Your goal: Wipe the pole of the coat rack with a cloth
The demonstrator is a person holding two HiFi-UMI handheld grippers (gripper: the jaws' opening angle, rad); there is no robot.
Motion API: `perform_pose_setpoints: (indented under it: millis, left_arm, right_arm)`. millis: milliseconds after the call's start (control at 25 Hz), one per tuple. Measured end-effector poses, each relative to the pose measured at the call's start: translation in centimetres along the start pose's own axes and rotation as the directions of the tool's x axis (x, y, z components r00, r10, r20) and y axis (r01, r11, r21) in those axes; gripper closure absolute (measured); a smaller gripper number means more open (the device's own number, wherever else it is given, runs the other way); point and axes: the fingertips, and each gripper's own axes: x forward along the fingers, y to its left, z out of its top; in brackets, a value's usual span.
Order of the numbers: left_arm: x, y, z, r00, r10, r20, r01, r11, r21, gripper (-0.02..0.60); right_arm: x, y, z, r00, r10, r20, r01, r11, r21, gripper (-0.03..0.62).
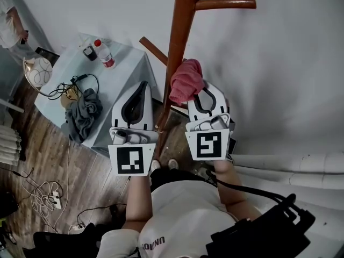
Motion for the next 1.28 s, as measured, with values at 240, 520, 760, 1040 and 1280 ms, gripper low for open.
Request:
perform_pose_setpoints:
  millis: [240,520,760,1040,1280]
  left_arm:
    - [0.0,0.0,-0.3,1.0,0.002,-0.007,-0.002,1.0,-0.004,0.569]
    - [0.1,0.0,-0.9,1.0,0.0,-0.015,-0.001,1.0,-0.016,0.568]
    - [0.0,-0.1,-1.2,1.0,-0.004,-0.024,0.003,1.0,-0.02,0.569]
    - [0.1,-0.1,-1.9,0.999,-0.004,-0.038,0.003,1.0,-0.029,0.569]
    - [0.0,-0.2,-3.3,0.998,-0.002,-0.064,-0.001,0.999,-0.041,0.569]
  right_arm:
    - [-0.2,1.3,-1.6,0.999,0.021,-0.038,-0.021,1.0,0.017,0.546]
    - [-0.3,3.0,-3.8,0.995,0.048,-0.083,-0.042,0.997,0.067,0.546]
    - [-0.4,4.5,-5.8,0.988,0.081,-0.129,-0.076,0.996,0.046,0.546]
    - [-0.3,5.3,-7.1,0.979,0.11,-0.172,-0.106,0.994,0.03,0.546]
    - [-0.2,5.7,-8.1,0.968,0.137,-0.21,-0.135,0.99,0.024,0.546]
